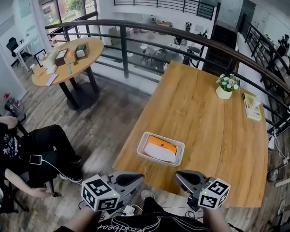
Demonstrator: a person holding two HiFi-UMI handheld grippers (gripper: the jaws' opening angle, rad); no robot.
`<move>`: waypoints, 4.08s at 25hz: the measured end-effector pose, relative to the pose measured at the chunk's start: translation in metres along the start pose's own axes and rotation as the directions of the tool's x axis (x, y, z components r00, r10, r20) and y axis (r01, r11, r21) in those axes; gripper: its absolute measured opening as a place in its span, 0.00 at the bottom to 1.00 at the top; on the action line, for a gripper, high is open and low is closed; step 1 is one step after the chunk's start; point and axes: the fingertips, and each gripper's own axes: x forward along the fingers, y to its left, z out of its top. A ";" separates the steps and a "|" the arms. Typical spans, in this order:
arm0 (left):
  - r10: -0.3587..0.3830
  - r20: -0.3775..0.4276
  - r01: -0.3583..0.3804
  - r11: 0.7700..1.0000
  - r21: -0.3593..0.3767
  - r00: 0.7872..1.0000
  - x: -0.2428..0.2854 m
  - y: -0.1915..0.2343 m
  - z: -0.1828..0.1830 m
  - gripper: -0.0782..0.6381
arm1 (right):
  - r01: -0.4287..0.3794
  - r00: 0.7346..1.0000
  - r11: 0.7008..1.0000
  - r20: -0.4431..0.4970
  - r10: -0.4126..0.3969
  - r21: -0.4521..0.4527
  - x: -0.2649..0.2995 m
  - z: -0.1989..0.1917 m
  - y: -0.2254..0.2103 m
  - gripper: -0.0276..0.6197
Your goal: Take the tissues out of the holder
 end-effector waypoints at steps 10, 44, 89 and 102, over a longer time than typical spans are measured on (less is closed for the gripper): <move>0.002 -0.010 -0.002 1.000 -0.015 1.000 0.030 0.037 0.018 0.13 | 0.075 0.991 0.982 -0.101 -0.093 -0.175 0.013 0.013 -0.059 0.07; 0.109 -0.008 -0.109 0.983 -0.146 0.994 0.033 0.117 0.008 0.13 | -0.261 0.759 0.831 -0.636 -0.138 -0.491 0.125 -0.054 -0.148 0.63; 0.167 0.040 -0.152 0.956 -0.249 0.985 0.000 0.134 -0.013 0.13 | -0.198 0.651 0.835 -0.706 -0.280 -0.513 0.134 -0.072 -0.158 0.45; 0.176 0.060 -0.158 0.961 -0.225 0.983 -0.021 0.111 -0.013 0.13 | -0.023 0.754 0.809 -0.542 -0.372 -0.587 0.120 -0.036 -0.143 0.45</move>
